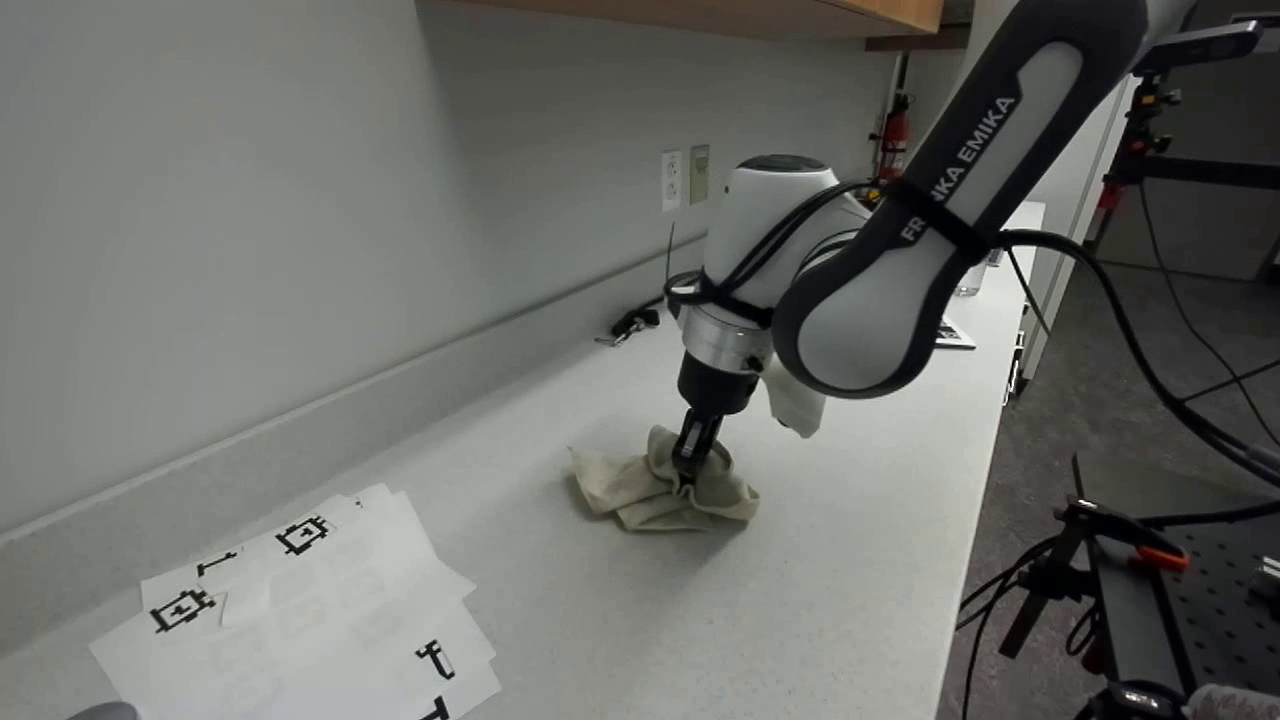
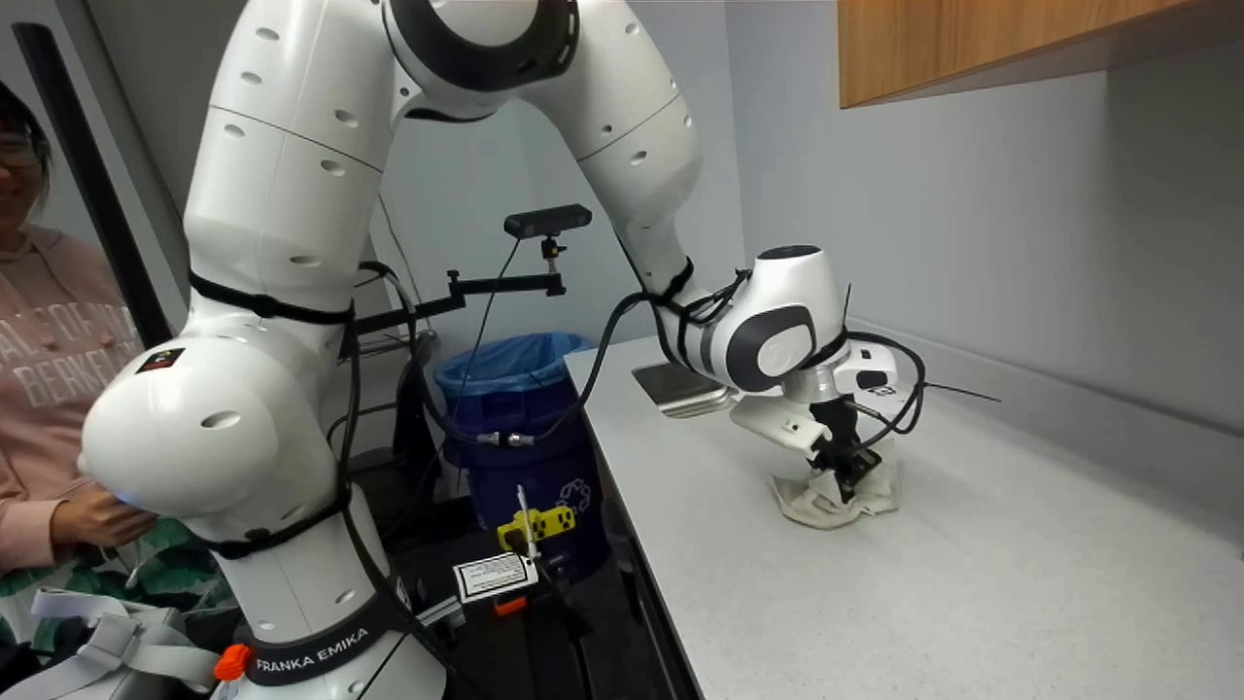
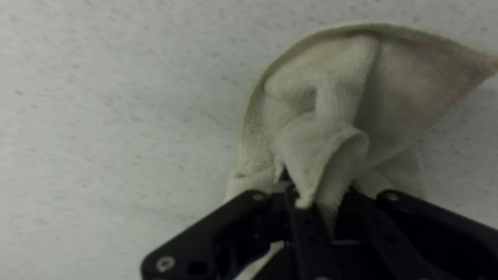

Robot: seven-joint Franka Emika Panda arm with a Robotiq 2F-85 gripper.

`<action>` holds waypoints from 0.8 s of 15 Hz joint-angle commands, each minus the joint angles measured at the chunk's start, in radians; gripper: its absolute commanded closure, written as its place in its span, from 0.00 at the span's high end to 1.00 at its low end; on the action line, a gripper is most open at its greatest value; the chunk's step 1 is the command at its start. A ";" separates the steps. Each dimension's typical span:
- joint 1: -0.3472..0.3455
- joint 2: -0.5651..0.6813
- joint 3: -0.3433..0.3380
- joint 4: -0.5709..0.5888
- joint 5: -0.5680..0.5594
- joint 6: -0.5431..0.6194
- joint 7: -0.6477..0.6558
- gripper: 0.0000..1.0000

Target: Use the towel to wipe the counter

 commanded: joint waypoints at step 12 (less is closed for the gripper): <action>0.022 -0.139 -0.260 -0.244 -0.010 0.160 0.067 0.02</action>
